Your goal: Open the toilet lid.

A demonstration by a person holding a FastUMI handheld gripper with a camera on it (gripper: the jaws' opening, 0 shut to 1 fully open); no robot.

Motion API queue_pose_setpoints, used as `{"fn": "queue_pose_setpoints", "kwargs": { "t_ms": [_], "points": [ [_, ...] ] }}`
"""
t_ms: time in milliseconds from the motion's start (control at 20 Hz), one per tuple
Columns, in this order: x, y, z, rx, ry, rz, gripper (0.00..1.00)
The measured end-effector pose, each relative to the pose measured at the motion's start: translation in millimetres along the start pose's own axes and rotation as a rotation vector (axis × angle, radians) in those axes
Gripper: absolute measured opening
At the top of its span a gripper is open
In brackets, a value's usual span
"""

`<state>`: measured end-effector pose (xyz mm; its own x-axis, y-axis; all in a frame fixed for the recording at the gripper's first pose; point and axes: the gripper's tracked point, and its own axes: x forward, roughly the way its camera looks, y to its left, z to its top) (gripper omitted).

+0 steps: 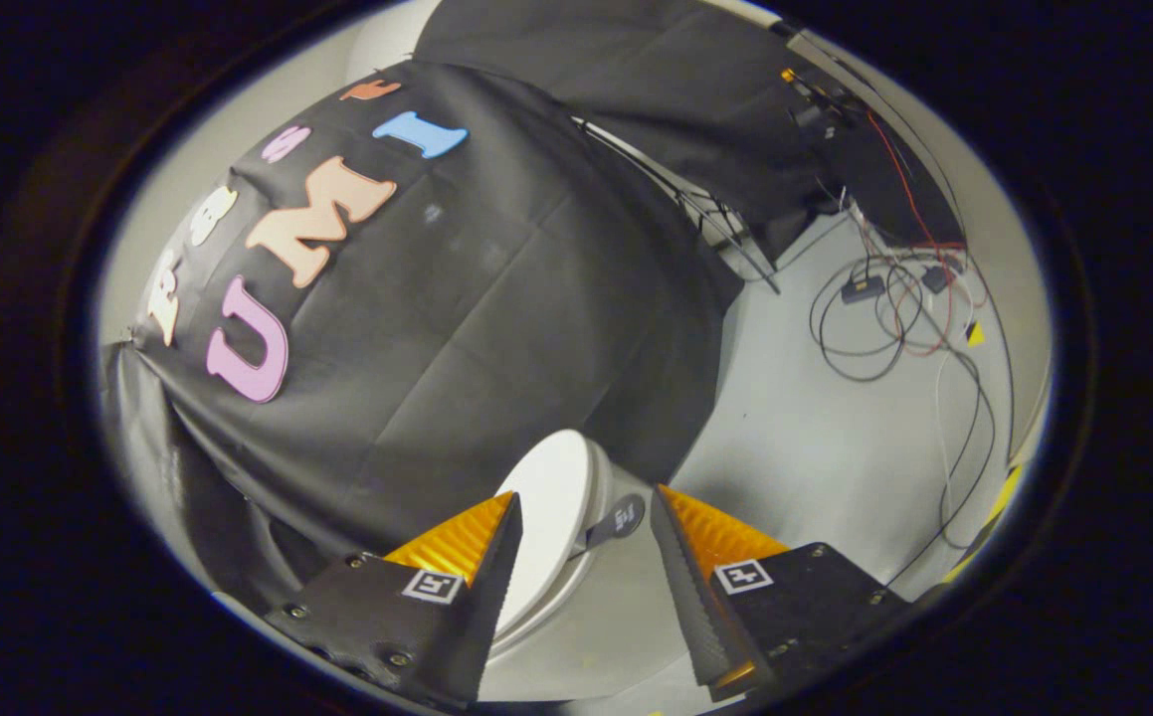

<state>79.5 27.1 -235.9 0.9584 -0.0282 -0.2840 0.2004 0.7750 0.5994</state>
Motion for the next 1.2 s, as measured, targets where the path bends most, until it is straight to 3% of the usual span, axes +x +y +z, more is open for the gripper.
{"fn": "queue_pose_setpoints", "kwargs": {
  "t_ms": [250, 650, 850, 950, 1000, 1150, 1200],
  "points": [
    [28, -10, -36, 0.082, 0.027, -0.031, 0.77],
    [80, -34, -29, 0.405, -0.041, -0.044, 0.77],
    [92, -40, -30, 0.472, -0.054, -0.053, 0.77],
    [93, -40, -36, 0.479, -0.038, -0.056, 0.47],
    [93, -34, -35, 0.493, -0.046, -0.045, 0.47],
    [96, -32, -43, 0.513, -0.013, -0.041, 0.15],
    [99, -28, -45, 0.507, 0.009, -0.042, 0.15]
  ]
}}
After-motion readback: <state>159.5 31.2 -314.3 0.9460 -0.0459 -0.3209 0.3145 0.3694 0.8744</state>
